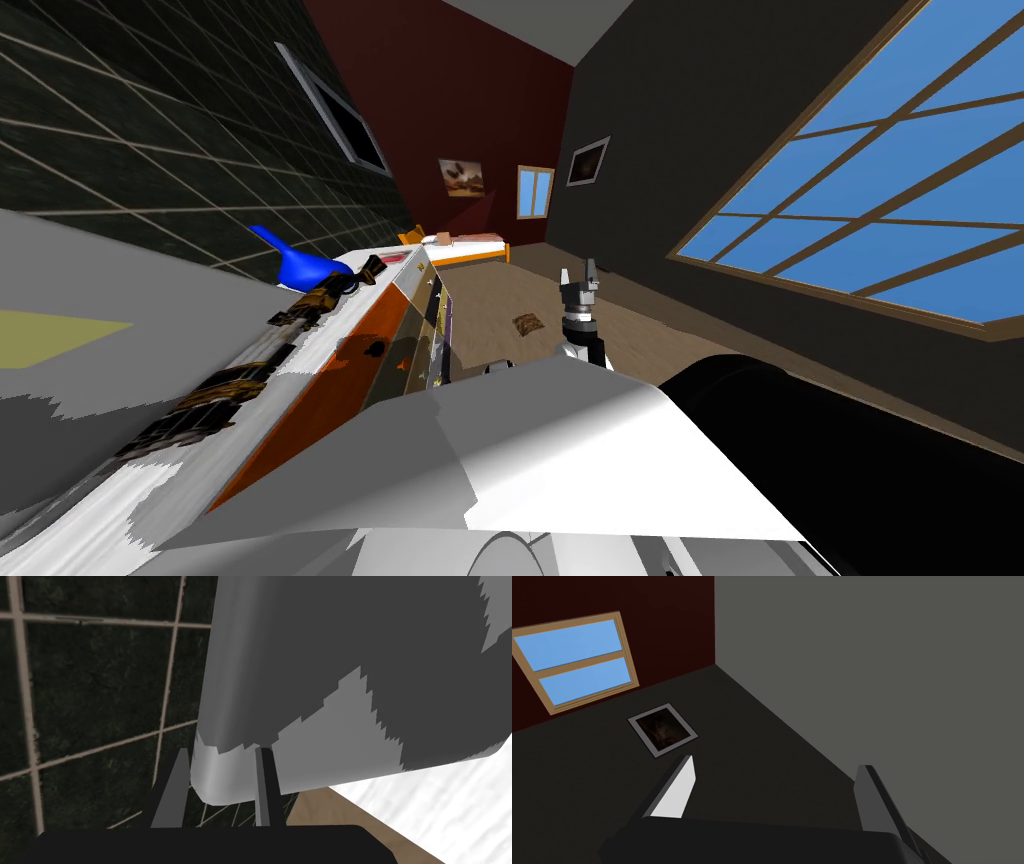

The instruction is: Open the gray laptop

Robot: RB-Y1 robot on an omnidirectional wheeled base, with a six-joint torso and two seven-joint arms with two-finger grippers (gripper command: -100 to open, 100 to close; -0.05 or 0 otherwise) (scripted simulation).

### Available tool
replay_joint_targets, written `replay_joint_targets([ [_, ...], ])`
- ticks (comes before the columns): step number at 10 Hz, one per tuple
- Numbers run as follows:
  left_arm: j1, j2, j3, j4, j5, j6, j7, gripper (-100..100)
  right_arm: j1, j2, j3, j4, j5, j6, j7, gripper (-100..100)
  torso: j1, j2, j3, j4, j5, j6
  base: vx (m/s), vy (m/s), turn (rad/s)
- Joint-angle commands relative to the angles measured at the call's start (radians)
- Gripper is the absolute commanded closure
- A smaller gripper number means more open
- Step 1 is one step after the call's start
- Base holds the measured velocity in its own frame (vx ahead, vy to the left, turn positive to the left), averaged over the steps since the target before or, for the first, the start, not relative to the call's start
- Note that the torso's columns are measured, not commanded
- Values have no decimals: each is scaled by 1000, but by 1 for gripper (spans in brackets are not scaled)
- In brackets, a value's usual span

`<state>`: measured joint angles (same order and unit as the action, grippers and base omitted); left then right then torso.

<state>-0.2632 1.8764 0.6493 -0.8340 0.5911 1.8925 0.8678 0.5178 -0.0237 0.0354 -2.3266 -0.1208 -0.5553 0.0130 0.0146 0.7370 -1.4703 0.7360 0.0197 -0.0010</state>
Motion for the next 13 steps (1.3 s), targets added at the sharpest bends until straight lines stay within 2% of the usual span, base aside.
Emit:
replay_joint_targets([
  [1,7,-13,-15,29,48,31,12,100,0,0,0,0,0,0,0,0,-5,-1,-1,-1,-2,2,-8,64,5],
  [2,7,-13,-15,29,48,31,12,100,0,0,0,0,0,0,0,0,-6,-1,-2,0,-5,2,-10,68,3],
  [4,0,-22,-4,48,75,83,13,100,0,0,0,0,0,0,0,0,-10,-1,-2,0,-8,1,-11,110,-8],
  [5,0,-17,-4,48,84,79,13,100,0,0,0,0,0,0,0,0,-9,0,-1,0,-8,1,-14,104,18],
  [6,0,-22,-4,48,75,84,13,100,0,0,0,0,0,0,0,0,-10,-1,-2,0,-7,3,-8,46,-3],
  [7,-4,-26,1,58,89,111,13,100,0,0,0,0,0,0,0,0,-14,-2,-3,-1,-8,3,-9,54,1],
  [8,-4,-26,1,58,89,111,13,100,0,0,0,0,0,0,0,0,-15,-2,-3,-1,-10,3,-7,60,1],
  [9,-3,-9,-13,47,101,89,23,100,0,0,0,0,0,0,0,0,-16,-2,-4,-1,-11,3,-5,36,21],
  [11,1,-21,-21,109,138,90,13,100,0,0,0,0,0,0,0,0,-16,-3,-5,-1,-12,5,-20,78,-8],
  [12,1,-21,-21,114,138,90,13,100,0,0,0,0,0,0,0,0,-12,-3,-4,-1,-10,5,-27,73,-22],
  [13,23,39,-31,123,178,80,22,-100,0,0,0,0,0,0,0,0,-11,-5,-5,-2,-8,5,-15,44,-33],
])
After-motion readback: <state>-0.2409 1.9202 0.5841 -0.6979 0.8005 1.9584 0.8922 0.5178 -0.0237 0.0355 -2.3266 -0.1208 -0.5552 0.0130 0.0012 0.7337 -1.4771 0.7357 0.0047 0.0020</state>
